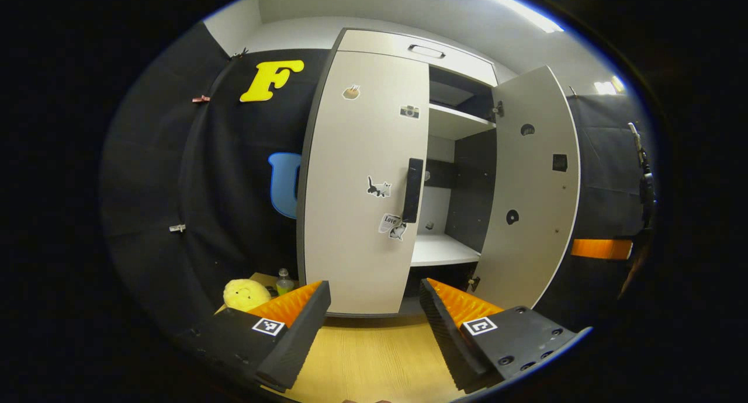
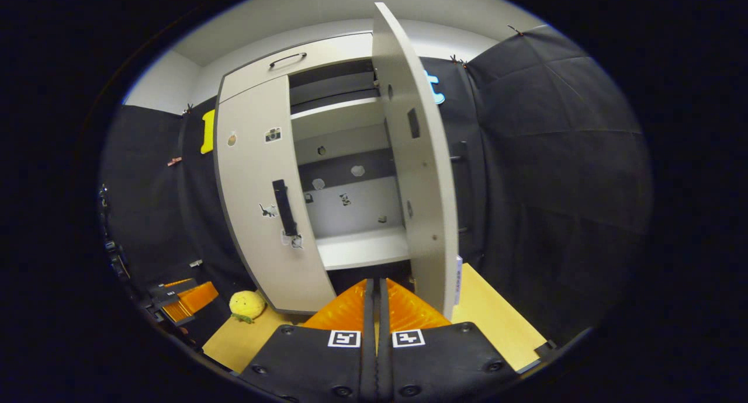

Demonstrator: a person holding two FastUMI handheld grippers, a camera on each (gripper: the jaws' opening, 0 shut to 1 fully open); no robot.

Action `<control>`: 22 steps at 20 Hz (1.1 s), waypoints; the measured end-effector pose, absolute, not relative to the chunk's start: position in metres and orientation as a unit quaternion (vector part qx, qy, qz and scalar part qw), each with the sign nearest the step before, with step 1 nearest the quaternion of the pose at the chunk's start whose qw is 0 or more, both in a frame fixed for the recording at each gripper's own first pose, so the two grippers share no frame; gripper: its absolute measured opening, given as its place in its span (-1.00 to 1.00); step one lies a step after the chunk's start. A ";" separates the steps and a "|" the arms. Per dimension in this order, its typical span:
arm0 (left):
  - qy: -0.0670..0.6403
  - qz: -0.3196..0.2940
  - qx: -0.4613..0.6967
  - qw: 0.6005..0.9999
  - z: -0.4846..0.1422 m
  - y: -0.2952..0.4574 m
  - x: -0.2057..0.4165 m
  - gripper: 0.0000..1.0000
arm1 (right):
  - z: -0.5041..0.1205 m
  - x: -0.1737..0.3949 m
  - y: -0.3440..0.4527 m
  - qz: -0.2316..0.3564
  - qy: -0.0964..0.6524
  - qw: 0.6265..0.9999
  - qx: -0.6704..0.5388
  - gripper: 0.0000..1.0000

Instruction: Open the right door of the double-door shoe cabinet with the right hand, and open the left door with the left hand.

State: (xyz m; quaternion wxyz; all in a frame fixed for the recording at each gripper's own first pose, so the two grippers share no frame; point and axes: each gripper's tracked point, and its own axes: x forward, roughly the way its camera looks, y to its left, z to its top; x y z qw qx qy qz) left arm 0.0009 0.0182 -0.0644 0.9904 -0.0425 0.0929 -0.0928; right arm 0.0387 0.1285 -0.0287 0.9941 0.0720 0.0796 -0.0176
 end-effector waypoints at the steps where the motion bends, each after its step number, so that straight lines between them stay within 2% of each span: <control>1: 0.092 -0.094 -0.042 0.990 -0.064 0.023 0.002 0.91 | -0.031 0.037 0.142 -0.010 0.084 0.995 0.060 -0.89; 7: 0.075 -0.076 -0.034 0.994 -0.050 0.038 0.023 0.90 | -0.047 0.060 0.181 0.004 0.078 0.997 0.021 -0.89; 9: 0.071 -0.072 -0.036 0.994 -0.043 0.034 0.038 0.90 | -0.051 0.070 0.187 0.012 0.074 0.997 0.019 -0.66; 11: 0.069 -0.071 -0.038 0.994 -0.035 0.025 0.056 0.90 | -0.056 0.074 0.187 0.021 0.074 0.997 0.011 -0.06; 13: 0.065 -0.073 -0.034 0.995 -0.027 0.012 0.077 0.90 | -0.061 0.080 0.182 0.027 0.073 0.997 0.003 0.35; 14: 0.060 -0.074 -0.029 0.995 -0.021 0.005 0.087 0.90 | -0.064 0.083 0.181 0.031 0.073 0.997 0.002 0.80; 15: 0.056 -0.073 -0.022 0.995 -0.015 -0.001 0.098 0.90 | -0.068 0.082 0.177 0.031 0.075 0.997 0.001 0.94; 16: 0.052 -0.073 -0.017 0.996 -0.010 -0.007 0.109 0.90 | -0.070 0.086 0.174 0.033 0.074 0.997 0.002 0.99; 22: 0.046 -0.090 -0.012 0.995 0.009 -0.053 0.175 0.89 | -0.090 0.090 0.163 0.056 0.083 0.995 0.006 0.99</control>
